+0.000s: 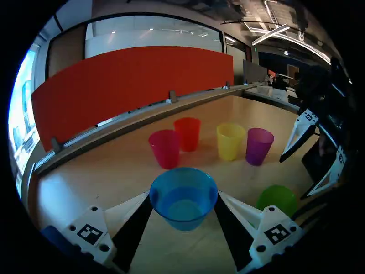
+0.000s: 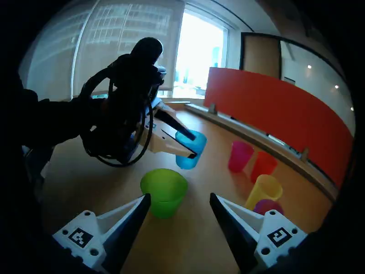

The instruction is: Pour water

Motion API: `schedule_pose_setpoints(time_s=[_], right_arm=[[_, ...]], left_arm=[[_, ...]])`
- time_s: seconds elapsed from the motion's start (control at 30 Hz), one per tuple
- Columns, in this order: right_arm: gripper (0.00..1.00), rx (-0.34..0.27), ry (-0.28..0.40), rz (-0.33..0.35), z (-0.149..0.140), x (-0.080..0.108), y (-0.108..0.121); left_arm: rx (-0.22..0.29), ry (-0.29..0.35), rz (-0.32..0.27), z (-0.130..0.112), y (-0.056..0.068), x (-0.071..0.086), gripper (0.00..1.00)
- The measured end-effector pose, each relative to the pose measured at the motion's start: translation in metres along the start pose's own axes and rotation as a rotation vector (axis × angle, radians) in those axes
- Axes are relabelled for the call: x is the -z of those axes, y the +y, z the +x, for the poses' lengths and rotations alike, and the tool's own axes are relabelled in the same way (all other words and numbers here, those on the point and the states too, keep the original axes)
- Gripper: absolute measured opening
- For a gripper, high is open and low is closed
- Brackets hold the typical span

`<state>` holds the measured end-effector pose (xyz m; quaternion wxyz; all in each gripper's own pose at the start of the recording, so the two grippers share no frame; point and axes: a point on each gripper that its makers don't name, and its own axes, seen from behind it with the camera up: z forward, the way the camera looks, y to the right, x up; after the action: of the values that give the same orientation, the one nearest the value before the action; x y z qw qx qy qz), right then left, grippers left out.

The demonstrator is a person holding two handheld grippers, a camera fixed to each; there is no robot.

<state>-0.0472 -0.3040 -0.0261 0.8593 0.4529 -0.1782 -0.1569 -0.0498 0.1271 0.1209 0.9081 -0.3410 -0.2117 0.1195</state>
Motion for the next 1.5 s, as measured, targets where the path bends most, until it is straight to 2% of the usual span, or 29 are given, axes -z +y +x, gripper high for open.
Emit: schedule_pose_setpoints(time_s=[0.4,0.7,1.0,1.3,1.5], right_arm=[[1.0,0.012,-0.015,0.014,-0.003,-0.005,-0.006],[1.0,0.015,-0.027,0.022,-0.007,-0.011,-0.006],[1.0,0.023,-0.048,0.031,-0.013,-0.017,-0.007],[1.0,0.049,-0.073,0.05,-0.021,-0.025,-0.012],[1.0,0.045,-0.085,0.07,-0.023,-0.032,-0.017]], left_arm=[[0.013,0.095,0.039,0.025,0.003,0.042,0.87],[0.01,0.176,0.098,0.042,0.005,0.077,0.87],[0.057,0.247,0.148,0.052,0.009,0.108,0.87],[0.078,0.266,0.195,0.047,0.01,0.13,0.87],[0.089,0.276,0.201,0.045,0.013,0.14,0.87]])
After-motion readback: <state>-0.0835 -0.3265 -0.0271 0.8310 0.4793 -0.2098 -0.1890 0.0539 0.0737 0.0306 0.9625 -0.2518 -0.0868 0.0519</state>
